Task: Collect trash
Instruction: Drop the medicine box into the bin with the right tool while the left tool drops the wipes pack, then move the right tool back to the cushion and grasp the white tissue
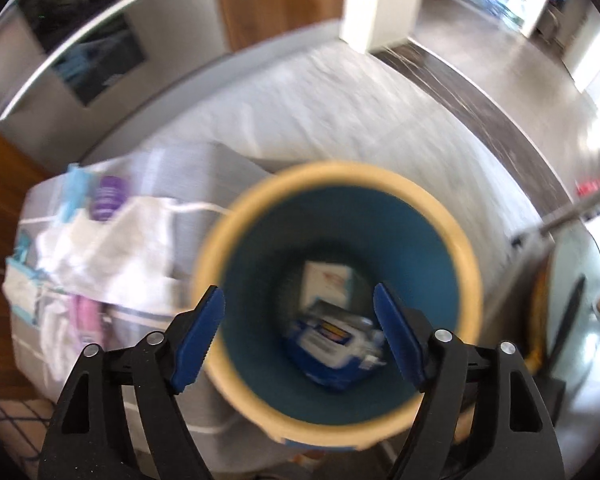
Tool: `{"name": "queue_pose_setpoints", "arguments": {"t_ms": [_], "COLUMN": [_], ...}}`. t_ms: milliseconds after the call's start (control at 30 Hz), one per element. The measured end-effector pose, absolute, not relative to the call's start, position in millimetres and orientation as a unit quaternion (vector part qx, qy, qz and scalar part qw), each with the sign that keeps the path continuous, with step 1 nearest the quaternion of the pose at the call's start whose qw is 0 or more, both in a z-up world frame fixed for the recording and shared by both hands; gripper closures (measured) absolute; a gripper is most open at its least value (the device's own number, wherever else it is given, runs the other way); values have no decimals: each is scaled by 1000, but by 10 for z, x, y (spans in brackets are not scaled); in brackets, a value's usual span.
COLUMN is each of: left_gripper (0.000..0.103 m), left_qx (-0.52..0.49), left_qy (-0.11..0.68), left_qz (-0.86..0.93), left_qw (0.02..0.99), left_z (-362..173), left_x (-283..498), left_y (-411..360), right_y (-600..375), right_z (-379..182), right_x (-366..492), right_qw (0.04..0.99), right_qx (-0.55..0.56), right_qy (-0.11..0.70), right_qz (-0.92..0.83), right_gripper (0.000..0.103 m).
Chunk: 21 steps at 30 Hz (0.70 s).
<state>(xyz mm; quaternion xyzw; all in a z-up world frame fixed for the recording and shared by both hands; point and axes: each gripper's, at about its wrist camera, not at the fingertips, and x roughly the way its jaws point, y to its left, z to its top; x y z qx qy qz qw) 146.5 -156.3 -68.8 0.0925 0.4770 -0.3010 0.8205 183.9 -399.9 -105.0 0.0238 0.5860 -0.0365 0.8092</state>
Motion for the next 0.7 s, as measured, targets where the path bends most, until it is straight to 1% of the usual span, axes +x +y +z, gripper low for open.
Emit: {"name": "queue_pose_setpoints", "arguments": {"t_ms": [33,133,233,367,433,500,700], "left_gripper": [59,52,50,49,47,42,42], "left_qx": [92,78,68,62,55,46,33], "left_qy": [474,469,473,482,484,482,508], "left_qz": [-286,-252,-214,-174,-159,-145,-91], "left_qw": [828,843,852,856,859,863,856], "left_z": [-668,-643,-682,-762,-783,-806,-1093], "left_x": [1448,1433,1439,1459,1484,1529,1637], "left_y": [-1430,-1033,-693,-329,-171,-27,418], "right_y": [-3932,-3609,-3279,-2910,-2794,-2701,-2364], "right_z": [-1033,-993,-1012,-1064,-1078,-1117,-1275], "right_x": [1860,1903,1930,1947,1959,1996,2066], "right_qw": [812,822,820,816,815,810,794], "right_qx": [21,8,-24,-61,-61,-50,-45], "right_qy": [582,570,571,571,572,577,595], "right_qz": [-26,11,40,64,73,88,115], "right_gripper": [19,17,16,16,16,16,16]}}
